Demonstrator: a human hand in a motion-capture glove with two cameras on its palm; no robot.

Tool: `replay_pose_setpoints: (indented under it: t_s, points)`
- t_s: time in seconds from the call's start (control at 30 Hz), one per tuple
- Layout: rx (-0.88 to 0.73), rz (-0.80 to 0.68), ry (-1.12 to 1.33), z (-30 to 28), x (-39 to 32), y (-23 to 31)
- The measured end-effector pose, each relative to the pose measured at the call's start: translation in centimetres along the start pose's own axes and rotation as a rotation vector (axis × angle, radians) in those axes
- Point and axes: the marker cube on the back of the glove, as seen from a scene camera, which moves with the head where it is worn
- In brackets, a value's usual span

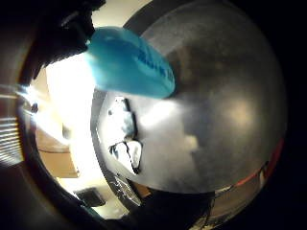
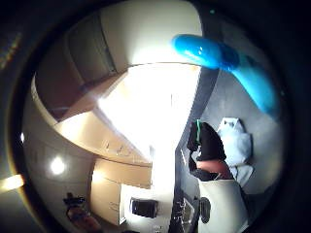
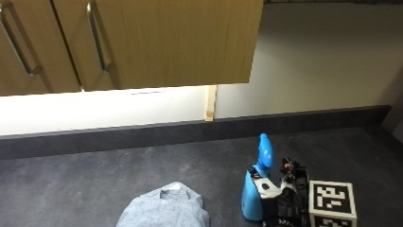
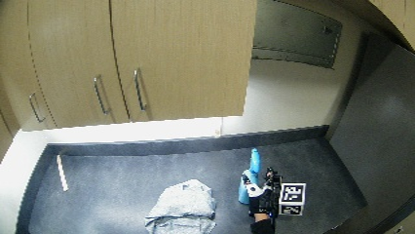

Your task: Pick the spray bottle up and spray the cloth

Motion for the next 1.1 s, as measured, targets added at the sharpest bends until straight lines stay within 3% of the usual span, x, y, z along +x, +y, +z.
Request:
replay_pose_setpoints:
  t_s: [0.27, 1.1]
  points:
    - [-0.001, 0.015, 0.012, 0.2, 0.9, -2.5]
    - [0.074, -0.048, -0.179, 0.1, 0.4, -2.9]
